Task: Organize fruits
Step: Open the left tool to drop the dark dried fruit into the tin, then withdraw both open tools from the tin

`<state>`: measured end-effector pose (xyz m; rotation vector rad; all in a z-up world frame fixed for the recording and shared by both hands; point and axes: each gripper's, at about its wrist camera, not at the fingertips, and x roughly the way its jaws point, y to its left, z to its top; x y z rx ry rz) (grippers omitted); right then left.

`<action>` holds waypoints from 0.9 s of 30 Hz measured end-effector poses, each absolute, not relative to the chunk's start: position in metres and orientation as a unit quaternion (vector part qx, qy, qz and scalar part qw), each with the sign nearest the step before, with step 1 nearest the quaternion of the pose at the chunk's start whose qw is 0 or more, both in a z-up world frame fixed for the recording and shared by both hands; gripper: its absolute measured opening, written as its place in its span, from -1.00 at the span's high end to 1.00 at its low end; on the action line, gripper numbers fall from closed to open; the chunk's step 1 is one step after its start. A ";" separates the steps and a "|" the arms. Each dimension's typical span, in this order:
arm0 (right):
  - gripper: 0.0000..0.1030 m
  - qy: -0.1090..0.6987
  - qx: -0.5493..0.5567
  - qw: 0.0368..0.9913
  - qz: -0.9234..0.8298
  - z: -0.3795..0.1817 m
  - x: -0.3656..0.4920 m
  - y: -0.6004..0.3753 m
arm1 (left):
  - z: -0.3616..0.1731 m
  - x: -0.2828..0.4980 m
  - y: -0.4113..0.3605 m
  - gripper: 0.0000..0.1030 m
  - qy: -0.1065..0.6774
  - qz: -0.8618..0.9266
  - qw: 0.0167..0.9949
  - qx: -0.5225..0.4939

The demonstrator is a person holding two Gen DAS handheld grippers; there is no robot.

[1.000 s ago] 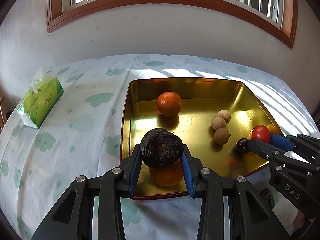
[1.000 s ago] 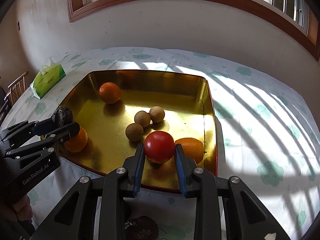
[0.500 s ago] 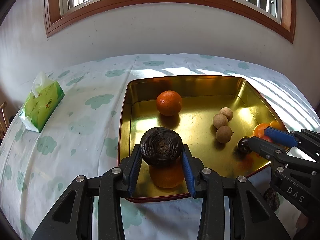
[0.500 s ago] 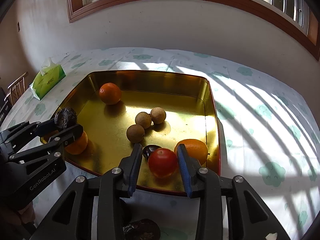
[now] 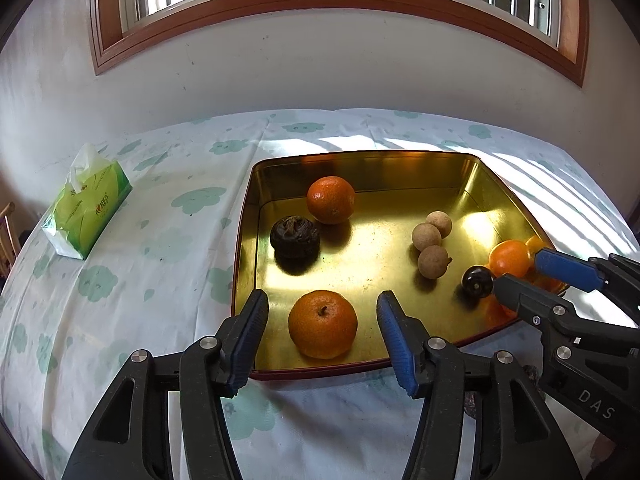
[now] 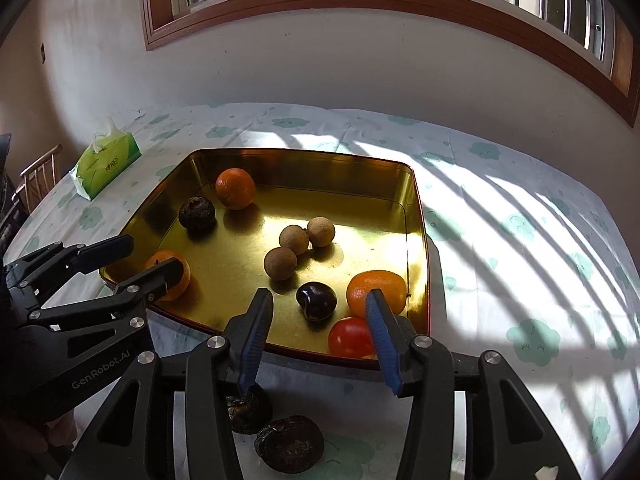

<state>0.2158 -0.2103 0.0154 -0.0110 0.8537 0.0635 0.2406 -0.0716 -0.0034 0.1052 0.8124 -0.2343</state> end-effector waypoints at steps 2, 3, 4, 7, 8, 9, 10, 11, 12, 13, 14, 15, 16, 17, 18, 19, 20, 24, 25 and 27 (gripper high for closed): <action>0.11 0.411 -0.003 0.911 0.031 0.018 0.211 -0.211 | -0.001 0.235 -0.071 -0.12 0.392 -0.113 0.912 0.050; 0.11 0.410 -0.002 0.911 0.031 0.020 0.208 -0.212 | 0.001 0.232 -0.070 -0.12 0.391 -0.113 0.912 0.050; 0.11 0.409 -0.001 0.912 0.031 0.021 0.205 -0.212 | 0.003 0.229 -0.069 -0.12 0.390 -0.113 0.913 0.049; 0.11 0.405 0.000 0.914 0.029 0.026 0.196 -0.214 | 0.010 0.219 -0.069 -0.12 0.387 -0.115 0.914 0.048; 0.11 0.404 0.000 0.915 0.029 0.028 0.193 -0.215 | 0.012 0.215 -0.068 -0.12 0.385 -0.114 0.915 0.048; 0.11 0.402 0.000 0.915 0.028 0.029 0.189 -0.216 | 0.014 0.211 -0.068 -0.12 0.384 -0.114 0.915 0.048; 0.11 0.401 0.000 0.916 0.026 0.031 0.186 -0.216 | 0.016 0.207 -0.067 -0.12 0.382 -0.115 0.916 0.047; 0.11 0.400 0.000 0.916 0.025 0.032 0.181 -0.217 | 0.017 0.203 -0.067 -0.12 0.381 -0.115 0.916 0.047; 0.11 0.399 0.000 0.917 0.023 0.033 0.177 -0.218 | 0.018 0.199 -0.066 -0.12 0.380 -0.114 0.917 0.048; 0.11 0.398 0.001 0.917 0.022 0.034 0.174 -0.220 | 0.019 0.195 -0.065 -0.12 0.379 -0.114 0.917 0.048; 0.11 0.398 0.002 0.917 0.020 0.034 0.169 -0.221 | 0.020 0.191 -0.064 -0.12 0.378 -0.115 0.917 0.047; 0.11 0.399 0.002 0.917 0.018 0.034 0.165 -0.222 | 0.020 0.186 -0.063 -0.12 0.378 -0.115 0.917 0.047; 0.11 0.400 0.002 0.917 0.017 0.033 0.160 -0.224 | 0.020 0.181 -0.062 -0.12 0.378 -0.115 0.917 0.048; 0.11 0.401 0.003 0.916 0.015 0.033 0.155 -0.225 | 0.019 0.177 -0.062 -0.12 0.378 -0.116 0.917 0.049; 0.11 0.403 0.003 0.915 0.014 0.031 0.150 -0.226 | 0.017 0.172 -0.061 -0.12 0.379 -0.117 0.917 0.049; 0.11 0.405 0.003 0.914 0.013 0.029 0.145 -0.227 | 0.015 0.167 -0.061 -0.12 0.380 -0.117 0.916 0.051; 0.11 0.408 0.002 0.913 0.012 0.027 0.141 -0.228 | 0.012 0.162 -0.060 -0.12 0.383 -0.116 0.915 0.052; 0.11 0.423 0.000 0.906 0.009 0.015 0.123 -0.232 | -0.003 0.145 -0.058 -0.12 0.396 -0.115 0.909 0.054; 0.11 0.426 0.001 0.905 0.008 0.012 0.119 -0.233 | -0.006 0.142 -0.057 -0.12 0.399 -0.115 0.908 0.054; 0.11 0.434 0.006 0.901 0.008 0.006 0.112 -0.234 | -0.013 0.136 -0.055 -0.12 0.405 -0.113 0.906 0.054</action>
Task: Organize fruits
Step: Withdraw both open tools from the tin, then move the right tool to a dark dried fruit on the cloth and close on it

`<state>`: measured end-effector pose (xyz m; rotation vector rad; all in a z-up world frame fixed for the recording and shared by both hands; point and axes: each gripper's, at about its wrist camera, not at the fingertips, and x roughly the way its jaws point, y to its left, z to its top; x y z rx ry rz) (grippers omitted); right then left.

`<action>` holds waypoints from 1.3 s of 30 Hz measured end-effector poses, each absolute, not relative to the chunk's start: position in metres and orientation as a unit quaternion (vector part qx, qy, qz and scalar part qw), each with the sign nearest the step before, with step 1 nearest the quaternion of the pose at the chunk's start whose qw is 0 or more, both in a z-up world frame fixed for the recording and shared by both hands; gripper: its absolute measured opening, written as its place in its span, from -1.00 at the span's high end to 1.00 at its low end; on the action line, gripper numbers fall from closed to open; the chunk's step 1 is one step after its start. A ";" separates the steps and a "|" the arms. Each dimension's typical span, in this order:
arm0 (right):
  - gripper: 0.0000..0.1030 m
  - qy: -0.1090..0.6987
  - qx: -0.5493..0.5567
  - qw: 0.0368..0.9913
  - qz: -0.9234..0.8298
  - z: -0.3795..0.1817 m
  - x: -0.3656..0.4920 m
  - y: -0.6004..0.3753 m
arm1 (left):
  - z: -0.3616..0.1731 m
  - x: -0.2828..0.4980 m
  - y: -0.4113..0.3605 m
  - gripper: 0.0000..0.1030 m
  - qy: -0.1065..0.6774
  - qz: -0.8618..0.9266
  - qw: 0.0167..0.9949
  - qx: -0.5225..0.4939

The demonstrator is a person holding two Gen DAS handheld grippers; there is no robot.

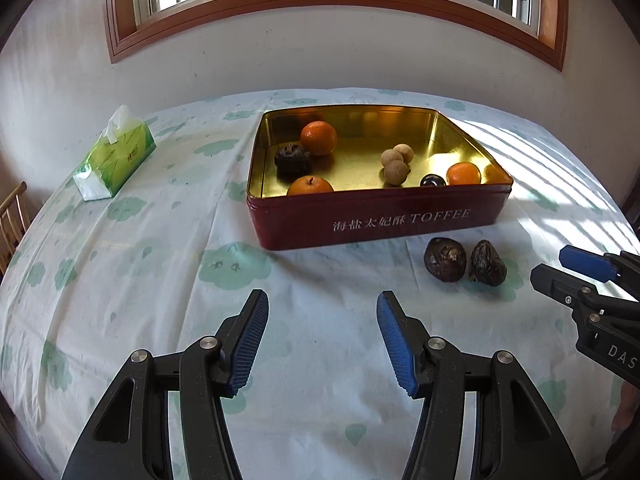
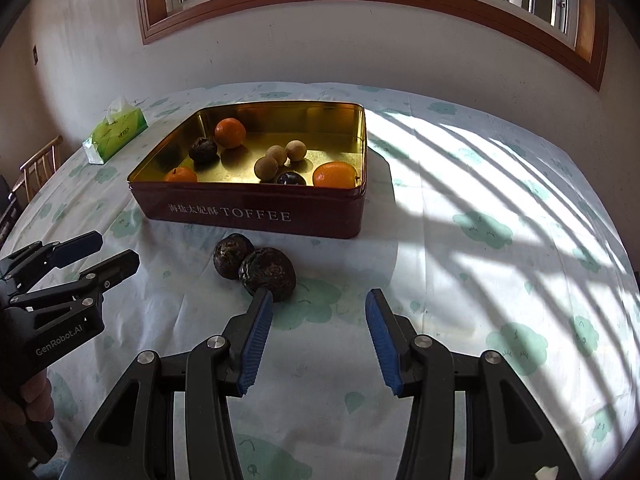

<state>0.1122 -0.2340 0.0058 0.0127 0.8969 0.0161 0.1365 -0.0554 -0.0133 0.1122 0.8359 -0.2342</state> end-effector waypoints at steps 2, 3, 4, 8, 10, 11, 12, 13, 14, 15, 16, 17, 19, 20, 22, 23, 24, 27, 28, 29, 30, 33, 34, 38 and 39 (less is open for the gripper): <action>0.11 0.440 0.008 0.898 0.007 -0.001 0.107 -0.234 | -0.018 0.132 -0.054 -0.12 0.409 -0.112 0.904 0.052; 0.11 0.443 0.009 0.897 0.007 -0.004 0.106 -0.234 | -0.021 0.131 -0.053 -0.12 0.411 -0.111 0.903 0.052; 0.11 0.445 0.008 0.895 0.008 -0.007 0.105 -0.233 | -0.023 0.130 -0.052 -0.12 0.413 -0.110 0.903 0.051; 0.11 0.454 0.005 0.891 0.013 -0.017 0.104 -0.228 | -0.029 0.128 -0.047 -0.12 0.418 -0.104 0.901 0.050; 0.11 0.456 0.009 0.890 0.018 -0.020 0.106 -0.225 | -0.030 0.129 -0.045 -0.12 0.418 -0.102 0.901 0.048; 0.11 0.457 0.010 0.889 0.020 -0.021 0.108 -0.225 | -0.031 0.130 -0.044 -0.12 0.419 -0.100 0.901 0.047; 0.11 0.457 0.011 0.889 0.021 -0.022 0.110 -0.223 | -0.031 0.130 -0.043 -0.12 0.420 -0.099 0.901 0.045; 0.11 0.458 0.011 0.889 0.023 -0.023 0.112 -0.222 | -0.032 0.131 -0.042 -0.12 0.421 -0.099 0.901 0.043; 0.11 0.458 0.011 0.888 0.024 -0.024 0.115 -0.221 | -0.033 0.132 -0.041 -0.12 0.422 -0.098 0.900 0.041; 0.11 0.459 0.010 0.888 0.026 -0.024 0.117 -0.220 | -0.034 0.133 -0.040 -0.12 0.423 -0.096 0.900 0.041; 0.11 0.460 0.009 0.888 0.027 -0.025 0.120 -0.218 | -0.035 0.134 -0.039 -0.12 0.425 -0.095 0.899 0.041; 0.11 0.459 0.007 0.888 0.026 -0.026 0.122 -0.217 | -0.036 0.135 -0.038 -0.12 0.426 -0.095 0.899 0.040; 0.11 0.456 0.000 0.889 0.027 -0.026 0.127 -0.214 | -0.039 0.136 -0.037 -0.12 0.428 -0.094 0.898 0.037; 0.10 0.456 -0.004 0.890 0.028 -0.027 0.129 -0.212 | -0.039 0.137 -0.036 -0.12 0.428 -0.094 0.898 0.035; 0.09 0.454 -0.011 0.891 0.030 -0.027 0.133 -0.208 | -0.039 0.137 -0.037 -0.13 0.427 -0.095 0.899 0.034; 0.09 0.452 -0.015 0.891 0.031 -0.028 0.135 -0.206 | -0.039 0.138 -0.037 -0.13 0.427 -0.095 0.899 0.034; 0.09 0.450 -0.018 0.892 0.032 -0.028 0.137 -0.204 | -0.039 0.138 -0.037 -0.14 0.426 -0.095 0.899 0.035; 0.12 0.447 -0.019 0.894 0.035 -0.028 0.143 -0.201 | -0.039 0.139 -0.037 -0.17 0.426 -0.094 0.899 0.034; 0.12 0.446 -0.020 0.894 0.035 -0.029 0.145 -0.200 | -0.039 0.139 -0.037 -0.17 0.426 -0.094 0.899 0.034; 0.14 0.446 -0.019 0.894 0.035 -0.029 0.146 -0.200 | -0.039 0.139 -0.037 -0.17 0.426 -0.094 0.899 0.034; 0.15 0.445 -0.018 0.895 0.035 -0.029 0.147 -0.200 | -0.039 0.140 -0.037 -0.18 0.426 -0.094 0.899 0.033; 0.24 0.442 -0.019 0.896 0.037 -0.029 0.149 -0.199 | -0.039 0.140 -0.038 -0.20 0.426 -0.094 0.899 0.034; 0.25 0.442 -0.019 0.896 0.038 -0.029 0.149 -0.199 | -0.039 0.140 -0.038 -0.20 0.427 -0.094 0.899 0.034; 0.33 0.439 -0.016 0.898 0.039 -0.029 0.148 -0.200 | -0.039 0.139 -0.044 -0.20 0.428 -0.098 0.898 0.036; 0.34 0.438 -0.016 0.898 0.039 -0.029 0.148 -0.201 | -0.039 0.139 -0.045 -0.20 0.428 -0.099 0.898 0.036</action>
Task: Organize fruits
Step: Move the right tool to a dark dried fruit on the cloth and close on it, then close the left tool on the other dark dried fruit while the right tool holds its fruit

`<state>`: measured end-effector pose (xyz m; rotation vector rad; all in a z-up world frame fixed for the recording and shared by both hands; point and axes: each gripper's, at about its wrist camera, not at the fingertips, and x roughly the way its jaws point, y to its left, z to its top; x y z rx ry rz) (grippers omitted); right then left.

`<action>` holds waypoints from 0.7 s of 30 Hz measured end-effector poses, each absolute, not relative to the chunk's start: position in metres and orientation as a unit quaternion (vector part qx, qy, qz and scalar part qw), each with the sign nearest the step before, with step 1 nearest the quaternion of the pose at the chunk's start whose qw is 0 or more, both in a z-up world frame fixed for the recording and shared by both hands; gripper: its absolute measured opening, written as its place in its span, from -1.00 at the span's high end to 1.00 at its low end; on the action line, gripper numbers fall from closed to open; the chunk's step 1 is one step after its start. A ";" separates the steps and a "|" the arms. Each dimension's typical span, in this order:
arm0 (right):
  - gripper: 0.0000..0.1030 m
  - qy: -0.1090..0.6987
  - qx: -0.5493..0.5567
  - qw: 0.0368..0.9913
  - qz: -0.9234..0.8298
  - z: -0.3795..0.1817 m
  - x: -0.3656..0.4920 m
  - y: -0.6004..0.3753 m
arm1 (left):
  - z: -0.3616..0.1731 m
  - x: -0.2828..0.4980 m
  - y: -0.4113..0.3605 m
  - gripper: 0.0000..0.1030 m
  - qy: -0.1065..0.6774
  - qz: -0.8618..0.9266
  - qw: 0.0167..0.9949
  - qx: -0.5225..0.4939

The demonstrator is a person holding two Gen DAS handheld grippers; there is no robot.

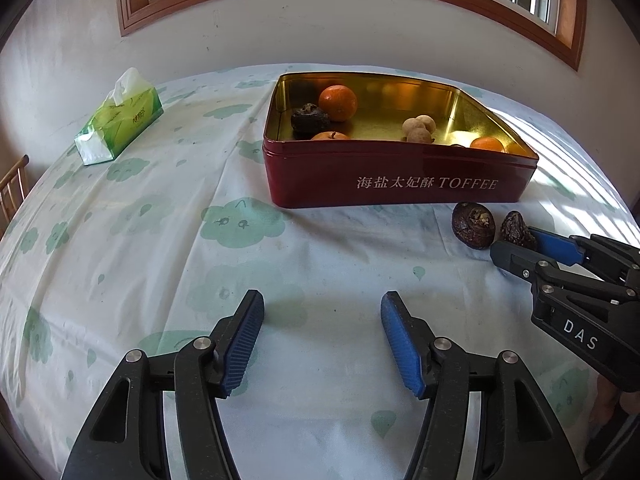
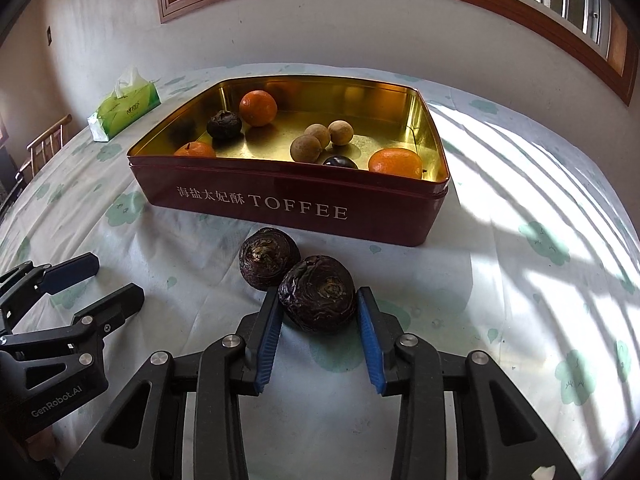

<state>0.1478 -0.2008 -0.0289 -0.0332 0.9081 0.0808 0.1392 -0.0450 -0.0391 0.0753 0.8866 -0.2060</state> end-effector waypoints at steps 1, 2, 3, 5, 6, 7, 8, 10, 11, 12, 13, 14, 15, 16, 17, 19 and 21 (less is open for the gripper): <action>0.34 0.439 -0.016 0.898 0.038 -0.029 0.147 -0.201 | -0.039 0.139 -0.047 -0.20 0.429 -0.101 0.897 0.037; 0.34 0.438 -0.016 0.898 0.037 -0.029 0.147 -0.203 | -0.039 0.139 -0.049 -0.20 0.429 -0.102 0.897 0.037; 0.34 0.438 -0.014 0.898 0.037 -0.029 0.145 -0.204 | -0.039 0.138 -0.051 -0.20 0.429 -0.104 0.896 0.038; 0.34 0.438 -0.010 0.898 0.032 -0.028 0.142 -0.209 | -0.039 0.138 -0.055 -0.20 0.429 -0.107 0.896 0.039; 0.34 0.438 -0.009 0.898 0.029 -0.028 0.141 -0.212 | -0.039 0.138 -0.057 -0.20 0.429 -0.109 0.896 0.040; 0.34 0.438 -0.009 0.899 0.026 -0.028 0.140 -0.215 | -0.038 0.138 -0.060 -0.20 0.430 -0.111 0.895 0.041; 0.34 0.438 -0.009 0.899 0.022 -0.028 0.139 -0.218 | -0.038 0.138 -0.062 -0.20 0.430 -0.112 0.895 0.042; 0.34 0.438 -0.005 0.899 0.017 -0.028 0.136 -0.225 | -0.038 0.138 -0.068 -0.20 0.430 -0.116 0.894 0.043; 0.34 0.438 -0.004 0.899 0.014 -0.028 0.135 -0.229 | -0.038 0.138 -0.070 -0.20 0.430 -0.117 0.894 0.043; 0.34 0.438 -0.004 0.899 0.011 -0.028 0.134 -0.232 | -0.038 0.138 -0.073 -0.20 0.430 -0.119 0.894 0.043; 0.34 0.438 -0.005 0.899 0.008 -0.028 0.133 -0.235 | -0.038 0.139 -0.076 -0.20 0.431 -0.121 0.893 0.044; 0.34 0.438 -0.005 0.899 0.006 -0.028 0.132 -0.238 | -0.038 0.139 -0.079 -0.20 0.431 -0.123 0.893 0.045; 0.34 0.438 -0.005 0.899 0.003 -0.028 0.131 -0.241 | -0.038 0.139 -0.082 -0.20 0.432 -0.125 0.892 0.046; 0.34 0.438 -0.006 0.899 0.001 -0.028 0.130 -0.245 | -0.037 0.139 -0.085 -0.20 0.432 -0.128 0.891 0.047; 0.34 0.438 -0.005 0.899 -0.003 -0.028 0.130 -0.248 | -0.037 0.139 -0.088 -0.20 0.432 -0.129 0.891 0.048; 0.34 0.439 -0.003 0.899 -0.008 -0.028 0.129 -0.256 | -0.038 0.140 -0.094 -0.20 0.432 -0.133 0.891 0.051; 0.35 0.438 0.001 0.899 -0.015 -0.028 0.127 -0.264 | -0.038 0.141 -0.099 -0.20 0.432 -0.135 0.890 0.051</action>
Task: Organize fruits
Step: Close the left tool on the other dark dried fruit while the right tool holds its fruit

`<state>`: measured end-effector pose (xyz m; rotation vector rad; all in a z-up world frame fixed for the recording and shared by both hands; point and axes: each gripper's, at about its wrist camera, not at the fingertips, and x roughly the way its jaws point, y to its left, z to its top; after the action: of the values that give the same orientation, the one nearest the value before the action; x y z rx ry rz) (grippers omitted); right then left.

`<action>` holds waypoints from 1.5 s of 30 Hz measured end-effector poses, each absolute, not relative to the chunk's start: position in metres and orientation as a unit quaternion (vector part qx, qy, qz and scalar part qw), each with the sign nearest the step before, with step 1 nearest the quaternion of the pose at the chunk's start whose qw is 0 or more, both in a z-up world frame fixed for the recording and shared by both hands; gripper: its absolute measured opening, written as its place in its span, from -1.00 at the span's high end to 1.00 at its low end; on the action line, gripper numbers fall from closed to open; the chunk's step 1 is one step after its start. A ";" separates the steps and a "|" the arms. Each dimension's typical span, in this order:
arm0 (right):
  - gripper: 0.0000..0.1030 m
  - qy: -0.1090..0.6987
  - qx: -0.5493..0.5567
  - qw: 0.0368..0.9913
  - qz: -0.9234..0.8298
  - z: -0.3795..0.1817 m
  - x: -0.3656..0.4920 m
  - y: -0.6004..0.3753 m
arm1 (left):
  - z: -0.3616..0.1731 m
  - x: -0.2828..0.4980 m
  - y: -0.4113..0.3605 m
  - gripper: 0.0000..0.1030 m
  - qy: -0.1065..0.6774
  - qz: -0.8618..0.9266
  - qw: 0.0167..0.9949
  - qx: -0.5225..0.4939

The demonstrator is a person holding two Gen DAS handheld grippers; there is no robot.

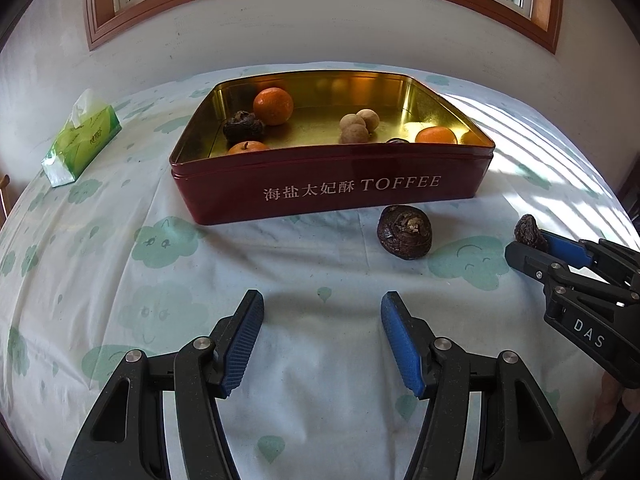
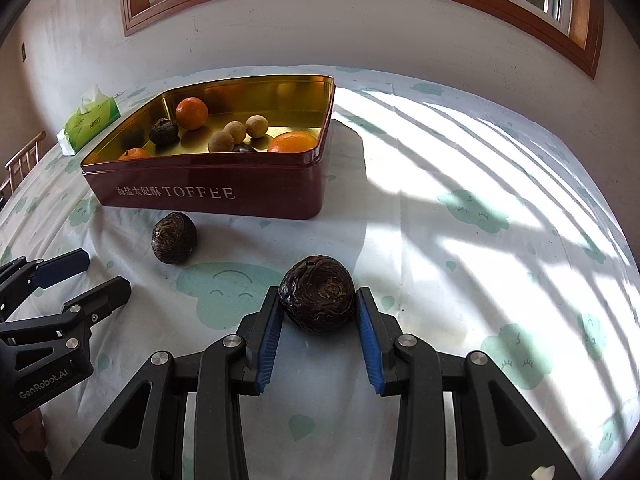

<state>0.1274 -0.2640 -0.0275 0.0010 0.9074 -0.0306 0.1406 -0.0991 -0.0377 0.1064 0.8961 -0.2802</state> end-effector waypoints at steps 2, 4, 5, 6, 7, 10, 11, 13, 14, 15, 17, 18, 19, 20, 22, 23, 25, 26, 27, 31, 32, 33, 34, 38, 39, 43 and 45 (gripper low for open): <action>0.35 0.438 0.002 0.899 -0.021 -0.028 0.127 -0.271 | -0.038 0.142 -0.103 -0.20 0.432 -0.137 0.890 0.051; 0.35 0.438 0.006 0.898 -0.026 -0.028 0.125 -0.279 | -0.037 0.142 -0.107 -0.20 0.432 -0.139 0.890 0.053; 0.35 0.438 0.006 0.898 -0.030 -0.028 0.125 -0.282 | -0.037 0.143 -0.108 -0.20 0.432 -0.140 0.889 0.053; 0.35 0.438 0.007 0.898 -0.034 -0.028 0.124 -0.286 | -0.037 0.143 -0.109 -0.20 0.432 -0.141 0.889 0.053; 0.35 0.438 0.010 0.898 -0.037 -0.028 0.123 -0.290 | -0.037 0.143 -0.110 -0.20 0.432 -0.141 0.889 0.053; 0.35 0.438 0.015 0.897 -0.049 -0.028 0.121 -0.301 | -0.037 0.144 -0.113 -0.20 0.432 -0.142 0.889 0.053; 0.35 0.438 0.018 0.897 -0.052 -0.028 0.121 -0.305 | -0.037 0.144 -0.115 -0.20 0.432 -0.143 0.889 0.052; 0.35 0.438 0.023 0.897 -0.057 -0.028 0.121 -0.310 | -0.036 0.145 -0.117 -0.20 0.432 -0.144 0.889 0.050; 0.34 0.437 0.025 0.897 -0.059 -0.028 0.122 -0.312 | -0.036 0.145 -0.119 -0.20 0.432 -0.146 0.888 0.049; 0.34 0.437 0.026 0.897 -0.059 -0.028 0.122 -0.312 | -0.036 0.146 -0.120 -0.20 0.433 -0.147 0.888 0.048; 0.34 0.438 0.022 0.897 -0.061 -0.029 0.122 -0.311 | -0.036 0.148 -0.124 -0.20 0.434 -0.150 0.887 0.045; 0.34 0.438 0.022 0.897 -0.061 -0.029 0.122 -0.311 | -0.035 0.149 -0.126 -0.20 0.435 -0.152 0.886 0.043; 0.34 0.437 0.023 0.897 -0.061 -0.029 0.123 -0.311 | -0.035 0.151 -0.128 -0.20 0.437 -0.154 0.886 0.040; 0.34 0.437 0.024 0.897 -0.060 -0.028 0.122 -0.311 | -0.035 0.152 -0.131 -0.20 0.437 -0.155 0.885 0.037; 0.34 0.437 0.024 0.897 -0.060 -0.029 0.123 -0.311 | -0.034 0.154 -0.136 -0.20 0.438 -0.158 0.884 0.036; 0.34 0.437 0.024 0.897 -0.060 -0.029 0.123 -0.311 | -0.034 0.156 -0.139 -0.20 0.437 -0.159 0.884 0.039; 0.34 0.437 0.024 0.897 -0.060 -0.028 0.123 -0.311 | -0.035 0.158 -0.145 -0.20 0.435 -0.157 0.886 0.044; 0.34 0.437 0.024 0.897 -0.060 -0.028 0.123 -0.311 | -0.035 0.160 -0.146 -0.20 0.435 -0.155 0.886 0.044; 0.34 0.437 0.024 0.897 -0.060 -0.028 0.123 -0.311 | -0.036 0.162 -0.148 -0.20 0.436 -0.153 0.886 0.045; 0.34 0.437 0.025 0.897 -0.060 -0.028 0.122 -0.311 | -0.038 0.168 -0.151 -0.20 0.432 -0.144 0.889 0.055; 0.34 0.437 0.025 0.897 -0.060 -0.028 0.122 -0.312 | -0.038 0.169 -0.151 -0.20 0.431 -0.144 0.889 0.056; 0.33 0.437 0.025 0.897 -0.060 -0.028 0.122 -0.312 | -0.038 0.170 -0.151 -0.20 0.430 -0.143 0.890 0.055; 0.33 0.437 0.025 0.897 -0.059 -0.028 0.122 -0.312 | -0.038 0.172 -0.150 -0.20 0.430 -0.141 0.890 0.055; 0.33 0.437 0.025 0.897 -0.060 -0.028 0.122 -0.312 | -0.038 0.178 -0.150 -0.20 0.431 -0.136 0.891 0.055; 0.33 0.437 0.025 0.897 -0.060 -0.028 0.122 -0.312 | -0.038 0.179 -0.150 -0.19 0.431 -0.135 0.891 0.055; 0.33 0.437 0.025 0.897 -0.060 -0.028 0.122 -0.312 | -0.038 0.179 -0.148 0.00 0.427 -0.140 0.892 0.055; 0.33 0.437 0.025 0.897 -0.060 -0.028 0.122 -0.312 | -0.037 0.178 -0.147 0.12 0.425 -0.143 0.892 0.057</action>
<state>0.1219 -0.3122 -0.0278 0.0512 0.9045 -0.1233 0.1778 -0.1473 -0.0374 0.1180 0.8815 -0.2964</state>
